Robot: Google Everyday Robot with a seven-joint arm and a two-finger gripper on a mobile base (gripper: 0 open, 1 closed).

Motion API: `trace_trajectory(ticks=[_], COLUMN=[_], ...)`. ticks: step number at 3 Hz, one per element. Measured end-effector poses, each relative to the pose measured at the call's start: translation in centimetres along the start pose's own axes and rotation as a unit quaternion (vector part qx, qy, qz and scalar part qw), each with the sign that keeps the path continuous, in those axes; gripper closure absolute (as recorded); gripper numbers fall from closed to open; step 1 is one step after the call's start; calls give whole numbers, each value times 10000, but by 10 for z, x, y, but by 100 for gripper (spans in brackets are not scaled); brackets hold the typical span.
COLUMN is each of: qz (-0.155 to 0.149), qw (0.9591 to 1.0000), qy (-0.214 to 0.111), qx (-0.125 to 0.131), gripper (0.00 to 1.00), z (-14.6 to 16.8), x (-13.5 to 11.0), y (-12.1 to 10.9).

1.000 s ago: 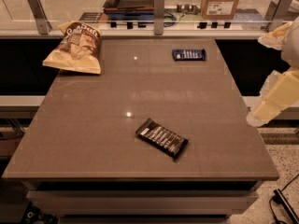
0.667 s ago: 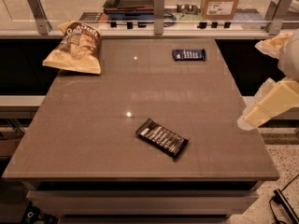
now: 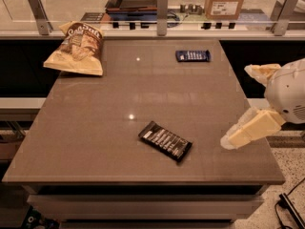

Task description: Move rxbar chocolate near brown chip bag

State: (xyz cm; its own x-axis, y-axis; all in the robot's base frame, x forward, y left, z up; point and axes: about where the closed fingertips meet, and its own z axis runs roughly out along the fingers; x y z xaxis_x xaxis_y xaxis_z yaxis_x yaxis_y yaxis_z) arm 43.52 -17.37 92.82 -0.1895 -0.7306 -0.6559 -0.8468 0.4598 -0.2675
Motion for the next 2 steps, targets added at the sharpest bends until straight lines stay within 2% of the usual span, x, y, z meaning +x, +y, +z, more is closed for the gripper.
trace_trajectory(ticks=[2], qz=[351], qw=[9980], qy=[-526], qx=[-39], gripper=[0], z=[28], x=[14], y=[32])
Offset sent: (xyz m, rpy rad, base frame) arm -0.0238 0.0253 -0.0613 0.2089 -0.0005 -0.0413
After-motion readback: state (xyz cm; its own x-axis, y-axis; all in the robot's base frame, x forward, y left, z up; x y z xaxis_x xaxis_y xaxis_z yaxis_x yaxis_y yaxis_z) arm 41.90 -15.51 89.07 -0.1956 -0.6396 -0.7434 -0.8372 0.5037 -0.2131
